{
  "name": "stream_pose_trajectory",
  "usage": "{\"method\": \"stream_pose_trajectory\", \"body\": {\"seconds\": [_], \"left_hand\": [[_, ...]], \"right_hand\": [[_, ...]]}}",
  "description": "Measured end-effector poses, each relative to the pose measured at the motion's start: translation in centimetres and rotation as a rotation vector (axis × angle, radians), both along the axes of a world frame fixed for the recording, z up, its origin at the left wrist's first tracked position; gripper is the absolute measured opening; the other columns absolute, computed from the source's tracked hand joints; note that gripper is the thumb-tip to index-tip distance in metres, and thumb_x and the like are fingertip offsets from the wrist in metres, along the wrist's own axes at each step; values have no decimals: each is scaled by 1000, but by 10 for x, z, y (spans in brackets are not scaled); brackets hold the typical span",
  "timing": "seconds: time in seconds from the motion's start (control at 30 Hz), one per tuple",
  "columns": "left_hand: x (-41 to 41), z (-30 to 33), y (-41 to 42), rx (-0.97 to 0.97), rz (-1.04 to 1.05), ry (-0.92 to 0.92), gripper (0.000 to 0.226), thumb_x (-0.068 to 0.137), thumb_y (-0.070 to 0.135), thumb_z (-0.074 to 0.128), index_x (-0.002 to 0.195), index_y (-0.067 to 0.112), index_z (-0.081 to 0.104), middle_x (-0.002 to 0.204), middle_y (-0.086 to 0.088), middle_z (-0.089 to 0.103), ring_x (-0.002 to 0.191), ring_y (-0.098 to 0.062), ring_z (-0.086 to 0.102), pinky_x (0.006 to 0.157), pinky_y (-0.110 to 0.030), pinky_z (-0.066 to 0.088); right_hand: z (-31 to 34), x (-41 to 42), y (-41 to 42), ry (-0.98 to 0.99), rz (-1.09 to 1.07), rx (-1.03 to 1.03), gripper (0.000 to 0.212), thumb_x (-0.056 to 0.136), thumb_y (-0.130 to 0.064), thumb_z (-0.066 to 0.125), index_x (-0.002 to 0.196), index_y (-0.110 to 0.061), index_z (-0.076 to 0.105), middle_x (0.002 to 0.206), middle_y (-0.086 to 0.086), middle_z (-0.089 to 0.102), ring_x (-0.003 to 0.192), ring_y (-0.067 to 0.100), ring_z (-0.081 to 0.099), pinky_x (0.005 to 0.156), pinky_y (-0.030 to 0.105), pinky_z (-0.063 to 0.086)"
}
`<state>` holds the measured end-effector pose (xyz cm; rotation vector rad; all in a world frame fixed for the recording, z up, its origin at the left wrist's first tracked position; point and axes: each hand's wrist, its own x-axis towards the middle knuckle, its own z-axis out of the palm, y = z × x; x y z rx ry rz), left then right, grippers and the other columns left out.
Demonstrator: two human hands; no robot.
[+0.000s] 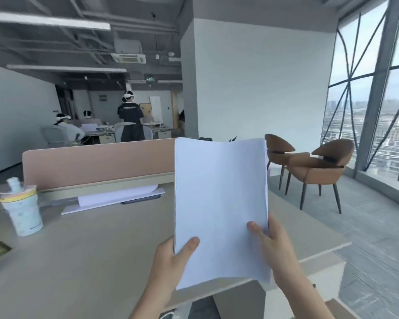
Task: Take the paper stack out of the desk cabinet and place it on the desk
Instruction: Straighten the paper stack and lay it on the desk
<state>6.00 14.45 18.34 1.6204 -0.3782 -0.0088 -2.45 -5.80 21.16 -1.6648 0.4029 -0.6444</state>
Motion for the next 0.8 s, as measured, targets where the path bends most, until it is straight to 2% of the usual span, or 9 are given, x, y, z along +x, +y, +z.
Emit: {"method": "stream_pose_trajectory", "body": {"seconds": [0.07, 0.17, 0.33, 0.43, 0.53, 0.6, 0.63, 0.73, 0.8], "left_hand": [[24, -10, 0, -10, 21, 13, 11, 90, 18, 71, 95, 26, 78, 93, 18, 81, 88, -2, 75, 78, -27, 55], [62, -26, -2, -25, 51, 27, 11, 89, 18, 72, 95, 26, 78, 93, 17, 81, 88, -1, 75, 78, -26, 55], [119, -53, -7, -20, 66, 64, 11, 89, 15, 72, 92, 24, 77, 91, 17, 81, 87, -2, 75, 74, -22, 54], [142, -65, -6, -10, 66, 94, 12, 91, 16, 69, 96, 24, 77, 92, 18, 80, 89, -2, 74, 75, -21, 54], [157, -77, -4, 33, 37, 191, 9, 89, 17, 72, 92, 24, 76, 85, 18, 80, 83, -4, 75, 66, -15, 55], [166, -81, 1, 63, 20, 260, 4, 85, 23, 77, 89, 23, 77, 84, 15, 81, 86, -10, 77, 71, -23, 58], [171, -79, 4, 71, 7, 278, 12, 80, 30, 79, 91, 23, 78, 87, 12, 81, 87, -12, 77, 76, -29, 59], [184, -64, 9, -5, 1, 264, 46, 57, 46, 79, 95, 19, 78, 94, 2, 82, 90, -18, 78, 86, -43, 59], [194, -52, 8, -76, 8, 235, 47, 54, 44, 81, 94, 20, 78, 96, -1, 82, 91, -21, 78, 83, -42, 59]], "right_hand": [[-11, 29, -1, 6, -21, -52, 9, 94, -13, 60, 102, -15, 65, 99, 9, 74, 94, 29, 70, 74, 39, 56], [-26, 69, 0, 0, -18, -76, 17, 94, -11, 61, 105, -22, 67, 95, -6, 76, 83, 10, 71, 63, 27, 51], [-56, 125, 4, -66, -2, -21, 25, 97, -8, 56, 106, -29, 66, 97, -17, 76, 91, 6, 71, 75, 29, 53], [-75, 149, 9, -104, 6, 2, 30, 98, -5, 55, 112, -29, 65, 102, -16, 76, 94, 2, 70, 77, 26, 51], [-95, 166, 10, -74, -3, 45, 20, 96, -5, 58, 101, -23, 66, 91, -7, 74, 90, 16, 70, 72, 29, 50], [-103, 174, 6, -44, 13, 41, 12, 94, -7, 63, 93, -18, 64, 83, 0, 70, 84, 27, 65, 68, 31, 48], [-102, 178, 4, -37, 30, 31, 9, 94, -9, 65, 93, -18, 64, 81, 1, 70, 83, 29, 65, 67, 32, 48], [-83, 190, -1, -58, 90, 19, 7, 91, -20, 71, 95, -20, 65, 86, 3, 72, 82, 24, 68, 71, 36, 51], [-65, 199, -5, -94, 112, 12, 18, 87, -33, 73, 90, -21, 62, 84, 7, 67, 73, 18, 63, 69, 34, 49]]}}
